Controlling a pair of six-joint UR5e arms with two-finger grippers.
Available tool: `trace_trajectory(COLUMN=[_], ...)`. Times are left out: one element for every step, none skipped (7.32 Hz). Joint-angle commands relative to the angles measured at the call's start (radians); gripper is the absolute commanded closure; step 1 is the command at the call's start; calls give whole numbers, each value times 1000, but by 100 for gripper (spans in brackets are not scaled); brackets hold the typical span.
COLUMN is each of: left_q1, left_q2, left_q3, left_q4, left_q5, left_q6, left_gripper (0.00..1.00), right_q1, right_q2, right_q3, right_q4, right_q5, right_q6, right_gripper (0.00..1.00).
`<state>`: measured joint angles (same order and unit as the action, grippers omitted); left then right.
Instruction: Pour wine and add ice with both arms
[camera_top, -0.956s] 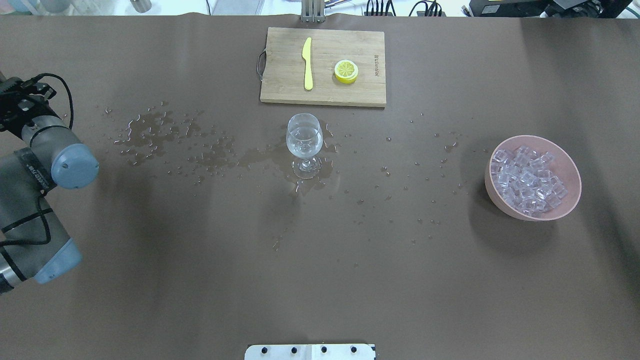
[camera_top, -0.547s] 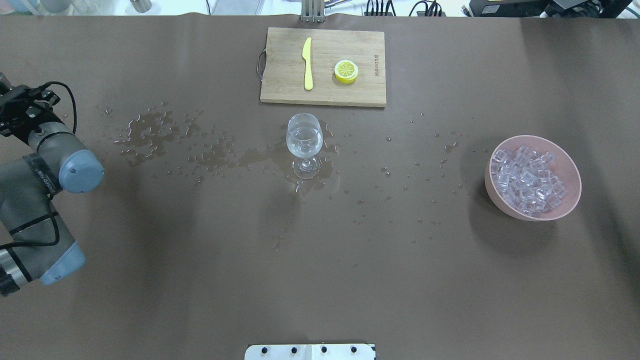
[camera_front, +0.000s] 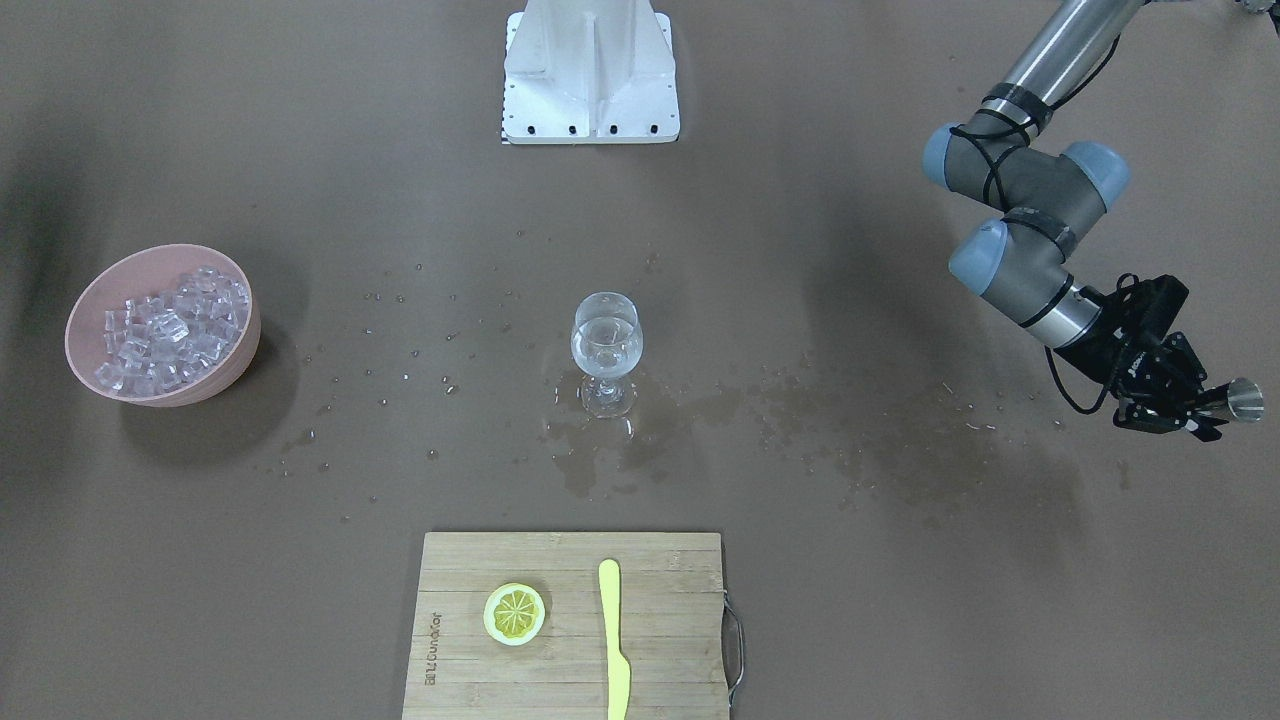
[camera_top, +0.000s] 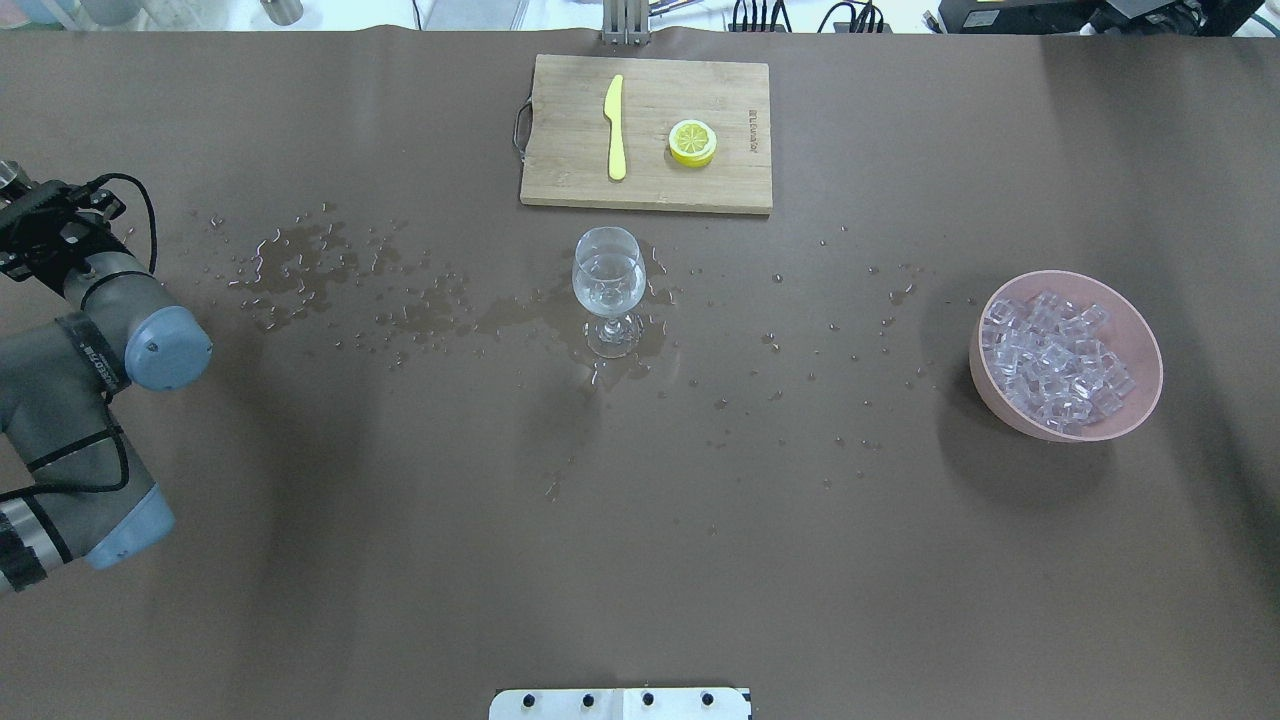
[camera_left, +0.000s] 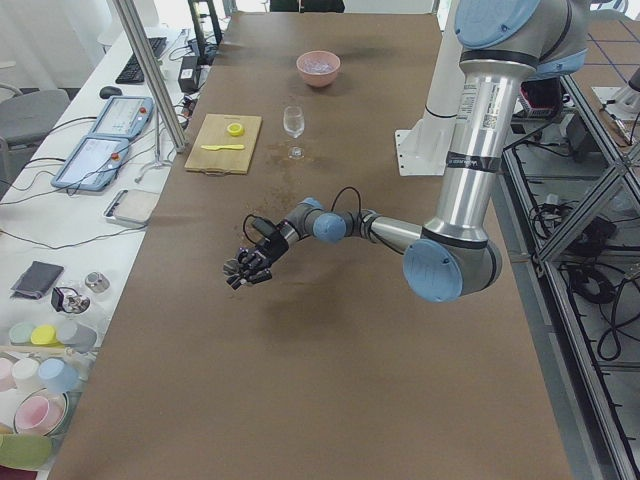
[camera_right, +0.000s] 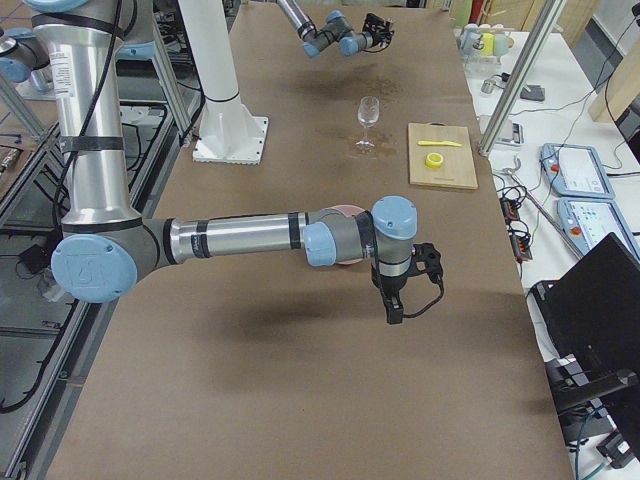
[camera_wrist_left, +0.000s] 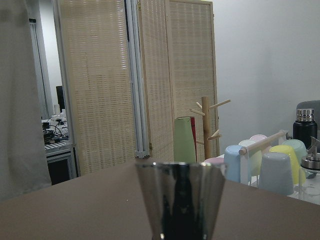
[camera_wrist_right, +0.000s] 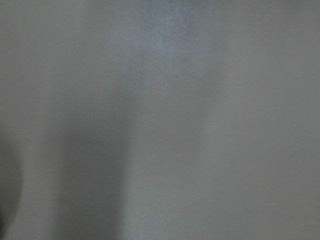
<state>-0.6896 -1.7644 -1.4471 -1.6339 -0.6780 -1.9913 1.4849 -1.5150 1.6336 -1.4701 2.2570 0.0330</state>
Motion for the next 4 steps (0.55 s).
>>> trace_trajectory(left_q1=[10,10,8,10], left_q2=[-1,-1,-1,-1], left_q3=[48,48,45,41], left_q4=[-81,-83,-83,-84], left_q5=[0,0,-2,-2], left_q6=[9,9,11,11], left_gripper=[52,50,50,50], right_q1=[0,0,0,0], right_q2=[-1,-1,-1,1], right_q3=[0,0,0,0], right_q4=[1,1,1,1], right_q5=[-1,-1,-1,-1], right_q6=[1,1,1,1], right_gripper=[0,0,0,0])
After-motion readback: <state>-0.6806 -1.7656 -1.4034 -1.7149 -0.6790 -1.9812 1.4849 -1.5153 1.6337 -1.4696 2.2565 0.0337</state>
